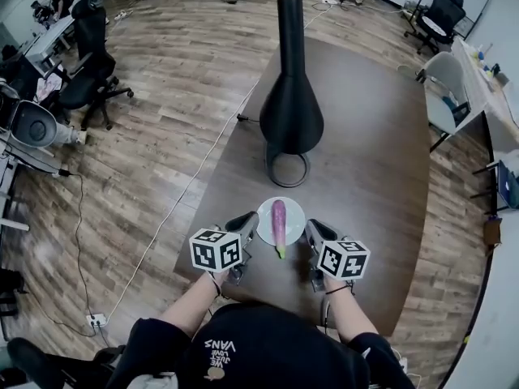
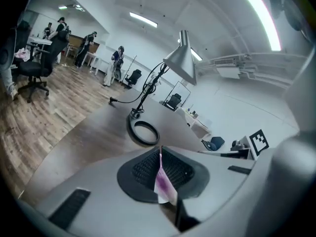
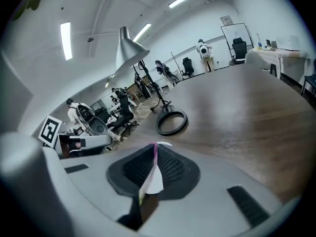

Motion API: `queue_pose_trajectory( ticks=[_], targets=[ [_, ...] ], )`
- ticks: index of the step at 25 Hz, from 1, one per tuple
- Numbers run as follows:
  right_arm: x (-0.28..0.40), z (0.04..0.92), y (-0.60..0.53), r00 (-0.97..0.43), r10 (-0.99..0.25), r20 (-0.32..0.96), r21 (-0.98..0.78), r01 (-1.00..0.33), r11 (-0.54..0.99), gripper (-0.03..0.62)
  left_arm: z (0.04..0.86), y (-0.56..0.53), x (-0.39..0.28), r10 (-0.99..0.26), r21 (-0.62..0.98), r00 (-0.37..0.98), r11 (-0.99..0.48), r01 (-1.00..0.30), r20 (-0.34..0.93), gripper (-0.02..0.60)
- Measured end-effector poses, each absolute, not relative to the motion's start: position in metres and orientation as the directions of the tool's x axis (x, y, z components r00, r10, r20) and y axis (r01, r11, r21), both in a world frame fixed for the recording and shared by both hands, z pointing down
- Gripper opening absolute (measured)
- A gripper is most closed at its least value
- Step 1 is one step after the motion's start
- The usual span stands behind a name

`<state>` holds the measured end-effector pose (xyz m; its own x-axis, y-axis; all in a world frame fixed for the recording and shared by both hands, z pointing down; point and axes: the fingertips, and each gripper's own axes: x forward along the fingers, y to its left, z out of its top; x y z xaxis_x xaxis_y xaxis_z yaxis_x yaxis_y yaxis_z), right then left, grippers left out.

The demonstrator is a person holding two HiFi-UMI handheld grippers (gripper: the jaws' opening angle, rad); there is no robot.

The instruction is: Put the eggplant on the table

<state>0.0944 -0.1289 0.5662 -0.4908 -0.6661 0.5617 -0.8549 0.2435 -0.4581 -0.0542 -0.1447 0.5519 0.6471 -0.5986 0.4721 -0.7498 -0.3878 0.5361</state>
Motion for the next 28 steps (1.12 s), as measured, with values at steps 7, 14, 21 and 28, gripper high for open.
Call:
queue_pose_trajectory(
  ticks=[7, 14, 21, 28],
  targets=[
    [0.092, 0.534, -0.11, -0.487, -0.735, 0.472, -0.39, -0.863, 0.322, 0.021, 0.524, -0.127, -0.057, -0.655, 0.496, 0.642, -0.435, -0.752, 0.399, 0.012],
    [0.089, 0.507, -0.088, -0.474, -0.789, 0.389, -0.31, -0.875, 0.373, 0.018, 0.516, -0.104, -0.062, -0.7, 0.441, 0.608, -0.442, -0.781, 0.374, 0.011],
    [0.087, 0.494, -0.07, -0.468, -0.804, 0.367, -0.257, -0.882, 0.396, 0.018, 0.512, -0.082, -0.063, -0.709, 0.45, 0.602, -0.432, -0.782, 0.367, 0.011],
    [0.084, 0.492, -0.053, -0.487, -0.794, 0.364, -0.245, -0.873, 0.423, 0.018, 0.511, -0.066, -0.057, -0.717, 0.418, 0.599, -0.451, -0.789, 0.357, 0.011]
  ],
)
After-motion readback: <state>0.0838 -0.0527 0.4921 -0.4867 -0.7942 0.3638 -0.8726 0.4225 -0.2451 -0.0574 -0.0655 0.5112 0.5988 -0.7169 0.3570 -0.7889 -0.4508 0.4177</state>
